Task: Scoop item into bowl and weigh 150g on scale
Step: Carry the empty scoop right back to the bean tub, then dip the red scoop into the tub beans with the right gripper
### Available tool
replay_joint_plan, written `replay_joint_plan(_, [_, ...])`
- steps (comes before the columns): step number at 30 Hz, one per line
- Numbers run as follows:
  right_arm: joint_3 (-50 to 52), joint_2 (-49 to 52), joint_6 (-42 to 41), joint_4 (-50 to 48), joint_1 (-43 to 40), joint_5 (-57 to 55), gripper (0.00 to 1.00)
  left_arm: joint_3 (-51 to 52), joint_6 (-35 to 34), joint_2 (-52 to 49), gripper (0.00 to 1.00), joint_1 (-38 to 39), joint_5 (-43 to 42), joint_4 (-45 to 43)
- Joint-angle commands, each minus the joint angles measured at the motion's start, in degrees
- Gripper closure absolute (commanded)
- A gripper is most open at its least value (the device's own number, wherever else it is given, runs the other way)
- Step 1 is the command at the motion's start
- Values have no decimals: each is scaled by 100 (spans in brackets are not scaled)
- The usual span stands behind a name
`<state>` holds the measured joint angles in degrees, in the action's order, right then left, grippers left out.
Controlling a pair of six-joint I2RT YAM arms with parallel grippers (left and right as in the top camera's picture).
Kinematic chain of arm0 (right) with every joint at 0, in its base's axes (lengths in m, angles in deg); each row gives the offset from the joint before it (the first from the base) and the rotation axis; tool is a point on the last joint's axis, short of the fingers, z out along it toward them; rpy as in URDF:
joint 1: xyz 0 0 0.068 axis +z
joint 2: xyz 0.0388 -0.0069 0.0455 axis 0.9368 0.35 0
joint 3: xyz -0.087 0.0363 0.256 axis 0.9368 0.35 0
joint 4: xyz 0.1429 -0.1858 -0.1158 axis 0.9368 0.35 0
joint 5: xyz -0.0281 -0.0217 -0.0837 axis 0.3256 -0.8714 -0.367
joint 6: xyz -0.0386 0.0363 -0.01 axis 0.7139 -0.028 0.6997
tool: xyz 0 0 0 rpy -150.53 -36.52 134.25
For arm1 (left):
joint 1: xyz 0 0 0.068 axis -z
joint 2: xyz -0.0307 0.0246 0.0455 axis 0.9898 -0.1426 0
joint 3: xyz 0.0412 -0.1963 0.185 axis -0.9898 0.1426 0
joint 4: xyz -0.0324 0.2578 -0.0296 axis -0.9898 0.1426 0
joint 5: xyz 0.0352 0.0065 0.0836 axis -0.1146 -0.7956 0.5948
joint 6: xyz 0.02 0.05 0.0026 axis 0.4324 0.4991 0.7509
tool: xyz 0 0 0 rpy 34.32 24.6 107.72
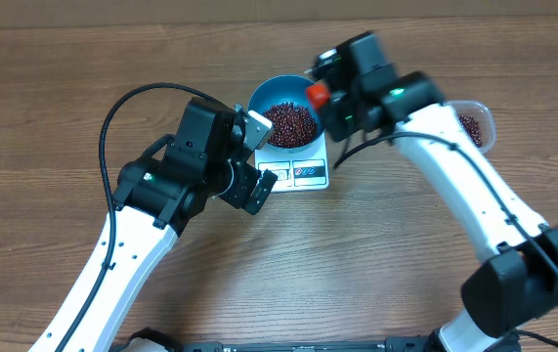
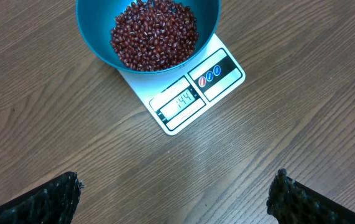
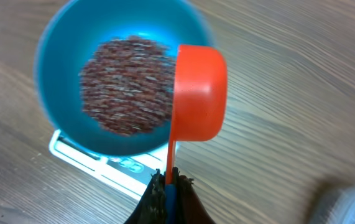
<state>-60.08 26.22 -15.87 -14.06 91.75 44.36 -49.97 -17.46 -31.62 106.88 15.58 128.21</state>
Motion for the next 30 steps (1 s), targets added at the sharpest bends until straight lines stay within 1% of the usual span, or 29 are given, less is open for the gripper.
replay_joint_plan(1, [-166,-531,-203,179,-501,341,96,35,105,46,0,2,42,-9])
replay_joint_plan(8, [-166,-791,-415,726,-1598,278,96,35,107,46,0,2,42,-9])
replay_joint_plan(11, [-61,-778,-433,942,-1956,-46,96,35,107,46,0,2,42,-9])
replay_joint_plan(14, [190,-778,-433,1025,-2194,-601,96,35,107,46,0,2,42,-9])
replay_joint_plan(18, [557,-778,-450,946,-2347,-1134,96,35,105,46,0,2,42,-9])
replay_joint_plan(21, [782,-778,-693,737,-2428,-1574,96,35,107,46,0,2,42,-9])
replay_joint_plan(30, [1582,-752,-662,-116,-2474,-1604,96,35,105,46,0,2,42,-9])
